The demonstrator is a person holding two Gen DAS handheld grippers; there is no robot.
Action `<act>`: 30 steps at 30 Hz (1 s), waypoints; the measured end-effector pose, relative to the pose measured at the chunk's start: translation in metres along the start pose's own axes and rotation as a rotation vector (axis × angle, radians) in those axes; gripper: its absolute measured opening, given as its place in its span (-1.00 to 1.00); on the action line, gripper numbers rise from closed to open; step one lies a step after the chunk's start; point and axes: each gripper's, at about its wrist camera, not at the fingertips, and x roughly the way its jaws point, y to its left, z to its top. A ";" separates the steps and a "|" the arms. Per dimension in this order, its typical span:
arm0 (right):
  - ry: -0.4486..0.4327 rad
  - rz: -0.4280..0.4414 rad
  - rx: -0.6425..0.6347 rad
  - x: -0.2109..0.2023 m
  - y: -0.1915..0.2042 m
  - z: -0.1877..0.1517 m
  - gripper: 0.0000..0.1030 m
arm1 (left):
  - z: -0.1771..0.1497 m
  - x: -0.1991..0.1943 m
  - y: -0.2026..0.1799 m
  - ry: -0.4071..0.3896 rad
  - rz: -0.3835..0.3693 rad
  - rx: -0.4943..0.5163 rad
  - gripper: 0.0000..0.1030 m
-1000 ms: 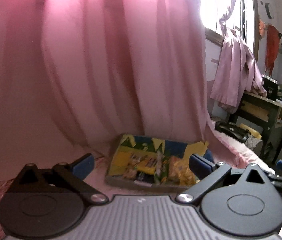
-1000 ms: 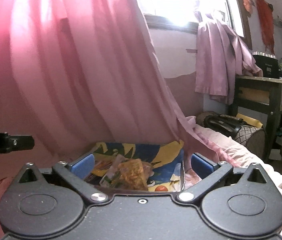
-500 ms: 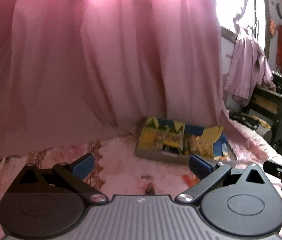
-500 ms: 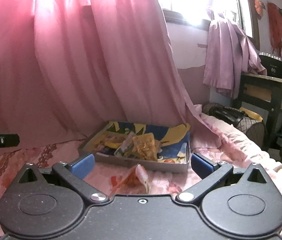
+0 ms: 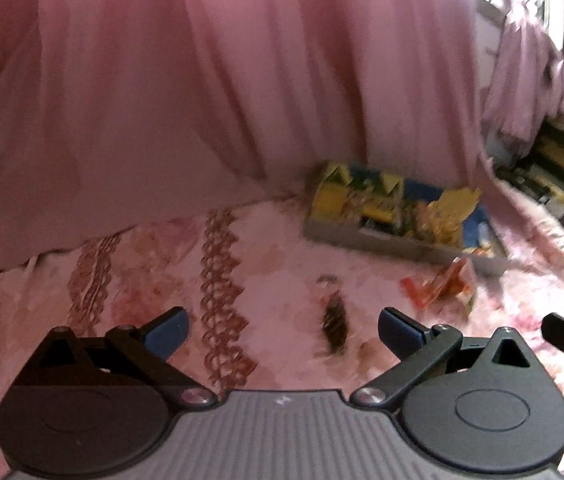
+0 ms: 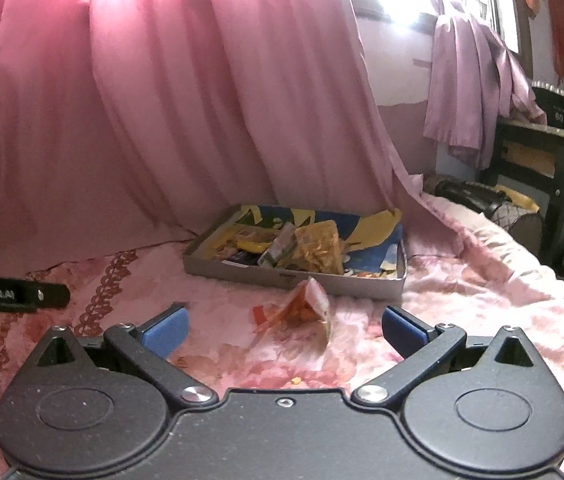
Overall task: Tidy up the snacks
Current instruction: 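Approach the dark wrapped snack with the left gripper while the right approaches the orange chip bag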
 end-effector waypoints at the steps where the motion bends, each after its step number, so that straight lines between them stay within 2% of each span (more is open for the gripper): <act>1: 0.005 0.002 0.002 0.002 0.001 -0.001 0.99 | 0.000 0.002 0.000 0.012 0.006 0.001 0.99; 12: 0.116 0.001 -0.014 0.032 0.008 -0.011 0.99 | -0.004 0.028 -0.002 0.161 0.019 0.031 0.99; 21: 0.255 -0.009 0.036 0.069 0.004 -0.014 0.99 | -0.008 0.058 0.004 0.267 0.011 0.014 0.99; 23: 0.276 -0.006 0.046 0.074 0.003 -0.016 0.99 | -0.007 0.063 0.004 0.288 -0.017 0.005 0.99; 26: 0.294 0.001 0.056 0.081 0.004 -0.017 0.99 | 0.000 0.073 -0.001 0.299 -0.044 0.016 0.99; 30: 0.294 0.003 0.041 0.091 0.004 -0.013 0.99 | 0.016 0.090 -0.011 0.255 -0.066 0.093 0.99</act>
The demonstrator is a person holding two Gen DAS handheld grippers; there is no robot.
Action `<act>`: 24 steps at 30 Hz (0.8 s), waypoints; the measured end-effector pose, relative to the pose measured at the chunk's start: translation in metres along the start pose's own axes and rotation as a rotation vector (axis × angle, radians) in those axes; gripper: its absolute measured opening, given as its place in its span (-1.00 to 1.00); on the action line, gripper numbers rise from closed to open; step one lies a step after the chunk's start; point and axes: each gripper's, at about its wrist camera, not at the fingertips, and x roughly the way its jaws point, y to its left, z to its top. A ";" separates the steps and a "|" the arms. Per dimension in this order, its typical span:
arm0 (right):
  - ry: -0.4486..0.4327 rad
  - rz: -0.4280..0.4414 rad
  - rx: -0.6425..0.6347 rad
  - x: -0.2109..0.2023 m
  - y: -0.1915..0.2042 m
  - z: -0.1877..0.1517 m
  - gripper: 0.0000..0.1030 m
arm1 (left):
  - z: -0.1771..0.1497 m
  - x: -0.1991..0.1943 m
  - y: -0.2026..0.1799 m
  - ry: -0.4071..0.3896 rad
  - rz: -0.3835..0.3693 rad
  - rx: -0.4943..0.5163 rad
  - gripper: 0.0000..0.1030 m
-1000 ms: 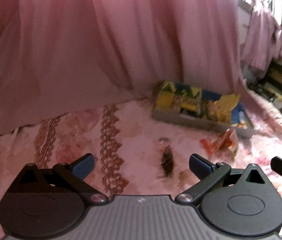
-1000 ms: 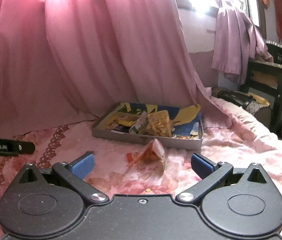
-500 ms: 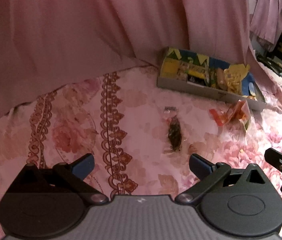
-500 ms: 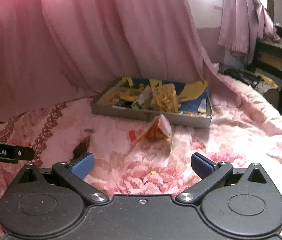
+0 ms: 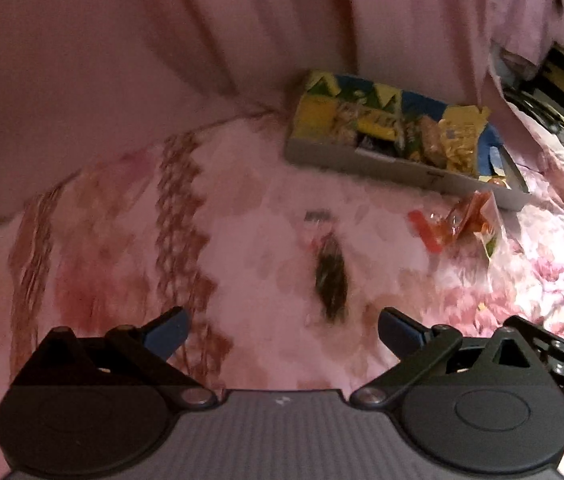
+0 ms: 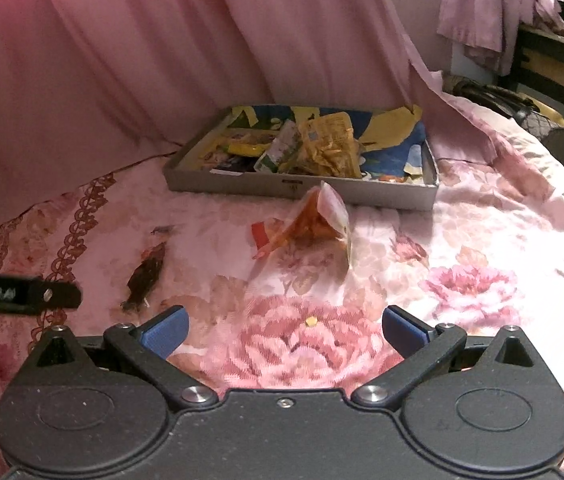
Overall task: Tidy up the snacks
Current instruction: 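Approach the dark wrapped snack with the left gripper while the right approaches the orange chip bag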
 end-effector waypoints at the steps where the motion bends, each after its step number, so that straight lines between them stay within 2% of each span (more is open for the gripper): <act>1: -0.007 0.004 -0.007 0.002 -0.001 0.003 0.99 | 0.005 0.005 0.000 -0.003 -0.003 0.016 0.99; 4: -0.008 0.027 -0.047 0.010 0.000 0.014 0.99 | 0.019 0.022 0.004 0.002 -0.026 0.013 0.99; 9: 0.052 0.135 -0.109 0.036 0.005 0.026 0.99 | 0.031 0.044 0.025 0.024 -0.082 -0.116 0.99; 12: 0.026 0.121 -0.219 0.047 0.013 0.028 0.99 | 0.034 0.059 0.031 0.028 -0.112 -0.147 0.99; 17: -0.035 0.035 -0.351 0.064 0.015 0.035 0.99 | 0.034 0.081 0.022 0.045 -0.121 -0.097 0.99; 20: -0.030 0.002 -0.340 0.076 0.006 0.040 0.99 | 0.031 0.087 0.016 0.061 -0.130 -0.069 0.99; 24: 0.000 0.010 -0.231 0.095 -0.011 0.048 0.99 | 0.026 0.094 0.011 0.080 -0.143 -0.039 0.99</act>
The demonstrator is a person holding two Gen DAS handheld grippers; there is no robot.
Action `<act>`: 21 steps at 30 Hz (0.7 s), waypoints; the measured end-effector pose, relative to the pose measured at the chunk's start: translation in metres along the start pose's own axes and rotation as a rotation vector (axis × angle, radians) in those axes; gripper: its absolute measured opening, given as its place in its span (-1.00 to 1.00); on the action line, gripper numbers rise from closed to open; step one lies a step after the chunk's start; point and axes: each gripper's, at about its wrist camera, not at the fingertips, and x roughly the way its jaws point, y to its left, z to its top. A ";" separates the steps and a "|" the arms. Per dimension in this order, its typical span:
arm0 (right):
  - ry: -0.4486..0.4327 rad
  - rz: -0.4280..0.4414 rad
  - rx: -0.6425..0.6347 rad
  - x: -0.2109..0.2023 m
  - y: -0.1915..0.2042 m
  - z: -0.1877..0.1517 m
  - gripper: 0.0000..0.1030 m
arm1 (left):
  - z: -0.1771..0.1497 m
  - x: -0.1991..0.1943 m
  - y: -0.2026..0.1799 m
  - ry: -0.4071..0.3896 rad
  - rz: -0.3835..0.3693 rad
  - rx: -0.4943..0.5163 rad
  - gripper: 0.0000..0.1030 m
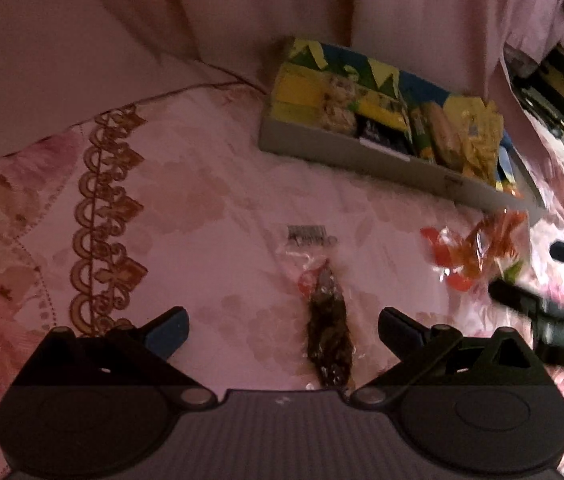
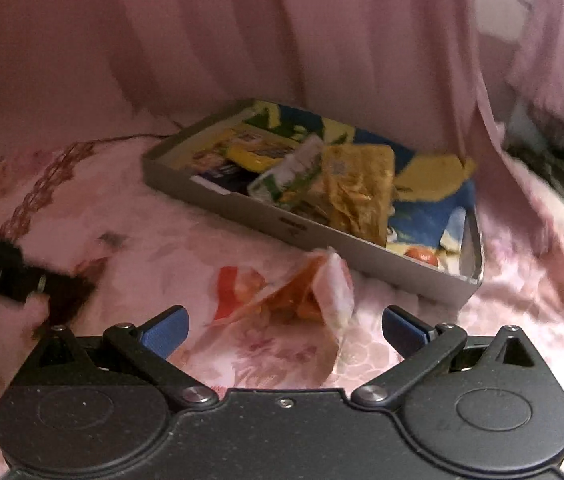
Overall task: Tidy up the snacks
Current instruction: 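Approach the dark wrapped snack with the left gripper while the right approaches the orange chip bag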
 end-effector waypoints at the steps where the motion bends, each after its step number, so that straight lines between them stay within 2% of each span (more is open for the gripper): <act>1: 0.003 0.001 0.032 0.005 -0.004 0.002 0.99 | -0.001 0.001 -0.001 -0.001 0.002 0.010 0.99; 5: 0.004 -0.004 0.113 0.019 -0.017 0.006 0.99 | -0.005 0.001 -0.008 -0.022 0.019 0.063 0.99; 9: 0.010 0.054 0.192 0.034 -0.025 0.004 0.99 | -0.008 -0.003 -0.020 -0.066 0.018 0.117 0.99; 15: 0.023 0.052 0.171 0.048 -0.022 0.001 0.99 | -0.014 -0.002 -0.036 -0.067 0.018 0.217 0.99; 17: 0.032 0.037 0.169 0.052 -0.022 0.001 0.99 | -0.014 -0.002 -0.036 -0.070 0.016 0.215 0.95; 21: 0.054 0.044 0.199 0.059 -0.026 -0.001 0.99 | -0.013 -0.002 -0.031 -0.061 -0.024 0.177 0.64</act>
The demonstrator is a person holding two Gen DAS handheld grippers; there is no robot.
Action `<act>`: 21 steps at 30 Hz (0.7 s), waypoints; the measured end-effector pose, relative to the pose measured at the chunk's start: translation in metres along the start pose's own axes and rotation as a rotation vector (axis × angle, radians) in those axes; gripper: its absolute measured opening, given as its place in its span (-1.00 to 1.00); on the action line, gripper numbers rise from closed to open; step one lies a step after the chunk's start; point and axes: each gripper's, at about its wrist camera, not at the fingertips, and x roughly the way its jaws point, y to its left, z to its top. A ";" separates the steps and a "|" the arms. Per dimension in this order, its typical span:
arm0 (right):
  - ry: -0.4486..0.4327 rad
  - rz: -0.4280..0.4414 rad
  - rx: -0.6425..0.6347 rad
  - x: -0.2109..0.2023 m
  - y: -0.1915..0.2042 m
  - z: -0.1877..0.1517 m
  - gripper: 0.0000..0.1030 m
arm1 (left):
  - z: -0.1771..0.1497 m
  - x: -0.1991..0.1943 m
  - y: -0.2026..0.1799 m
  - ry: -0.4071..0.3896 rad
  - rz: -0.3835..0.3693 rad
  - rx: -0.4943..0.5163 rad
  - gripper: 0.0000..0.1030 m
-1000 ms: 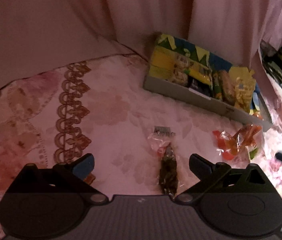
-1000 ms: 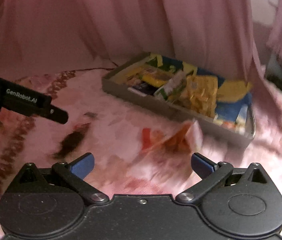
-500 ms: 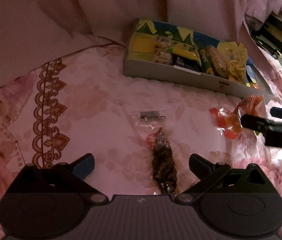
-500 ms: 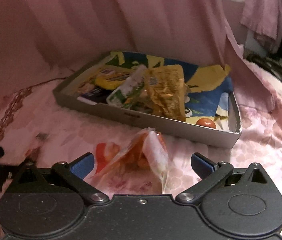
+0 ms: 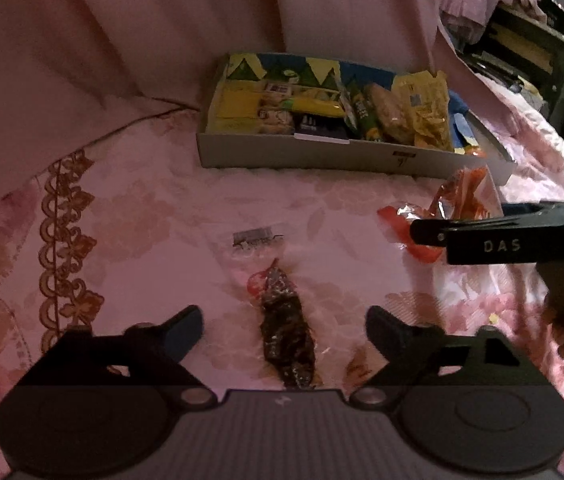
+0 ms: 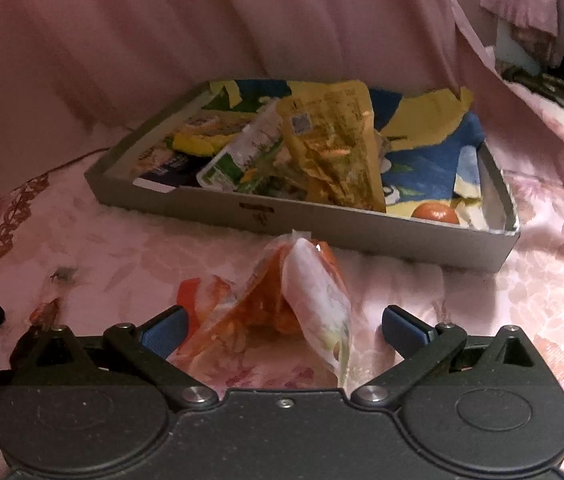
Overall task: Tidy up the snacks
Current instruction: 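Approach the dark wrapped snack with the left gripper while the right approaches the orange chip bag, then grasp the dark wrapped snack with the left gripper while the right grasps the orange chip bag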
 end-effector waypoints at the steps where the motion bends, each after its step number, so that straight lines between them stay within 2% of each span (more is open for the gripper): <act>1: 0.002 0.005 0.012 0.001 -0.001 0.000 0.99 | 0.000 0.000 0.002 0.002 -0.008 -0.009 0.51; 4: -0.005 0.008 0.031 0.002 -0.002 -0.001 0.96 | -0.001 0.002 0.006 0.009 -0.019 -0.029 0.27; 7: -0.016 0.033 0.047 0.000 -0.002 0.000 0.83 | 0.000 0.001 0.008 0.007 -0.024 -0.043 0.08; 14: -0.013 0.040 -0.023 -0.001 0.013 -0.003 0.64 | 0.001 0.001 0.011 0.018 -0.027 -0.066 -0.01; 21: 0.024 0.042 0.008 -0.012 0.013 0.000 0.39 | 0.005 -0.002 0.017 0.052 -0.030 -0.110 -0.05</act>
